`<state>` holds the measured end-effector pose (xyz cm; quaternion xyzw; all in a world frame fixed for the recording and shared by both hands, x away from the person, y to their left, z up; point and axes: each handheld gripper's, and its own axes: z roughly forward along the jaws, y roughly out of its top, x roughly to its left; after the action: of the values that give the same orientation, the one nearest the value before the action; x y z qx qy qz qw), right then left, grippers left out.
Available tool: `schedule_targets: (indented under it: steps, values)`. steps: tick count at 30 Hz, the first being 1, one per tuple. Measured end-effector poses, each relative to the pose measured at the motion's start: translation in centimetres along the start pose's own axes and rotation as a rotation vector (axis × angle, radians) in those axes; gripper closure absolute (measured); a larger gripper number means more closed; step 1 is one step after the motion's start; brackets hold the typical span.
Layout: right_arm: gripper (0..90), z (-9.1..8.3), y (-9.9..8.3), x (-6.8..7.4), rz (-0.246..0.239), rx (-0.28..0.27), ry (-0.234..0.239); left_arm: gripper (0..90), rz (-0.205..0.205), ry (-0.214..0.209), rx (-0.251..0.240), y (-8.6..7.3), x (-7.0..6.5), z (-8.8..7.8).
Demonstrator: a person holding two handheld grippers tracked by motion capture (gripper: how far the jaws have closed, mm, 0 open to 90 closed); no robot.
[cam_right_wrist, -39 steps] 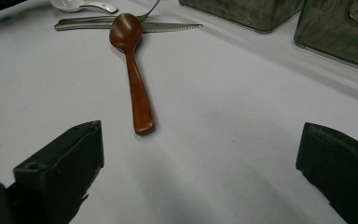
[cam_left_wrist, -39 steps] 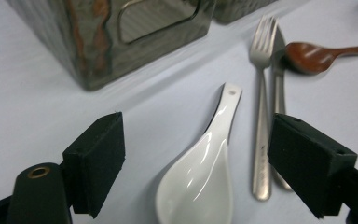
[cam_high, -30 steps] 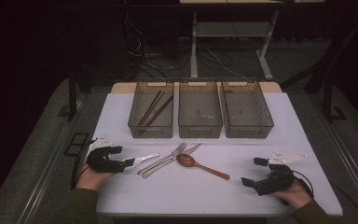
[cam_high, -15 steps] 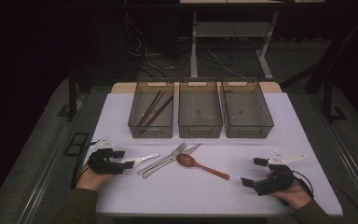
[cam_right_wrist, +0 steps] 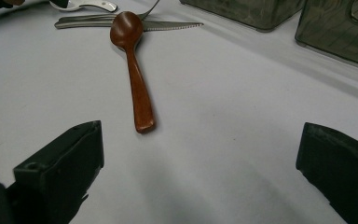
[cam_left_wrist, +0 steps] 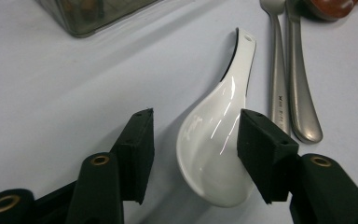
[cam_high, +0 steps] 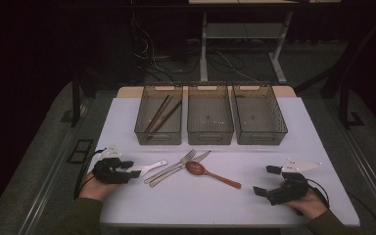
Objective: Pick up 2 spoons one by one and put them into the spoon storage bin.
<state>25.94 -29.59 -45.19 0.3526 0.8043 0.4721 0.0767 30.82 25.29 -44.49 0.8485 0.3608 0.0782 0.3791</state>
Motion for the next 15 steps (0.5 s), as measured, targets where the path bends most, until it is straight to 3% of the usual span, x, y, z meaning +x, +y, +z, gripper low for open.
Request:
schedule_targets:
  steps: [6, 15]
  values:
    - [0.6, 0.02, 0.0, -0.03, 0.001, 0.0, 0.0, 51.2, 0.032, 0.006, 0.019, 0.11, -0.33, 0.0]
    - [0.6, 0.02, -0.01, 0.0, 0.0, 0.001, 0.001, 66.0, 0.086, -0.05, 0.057, 0.44, -0.83, 0.08]
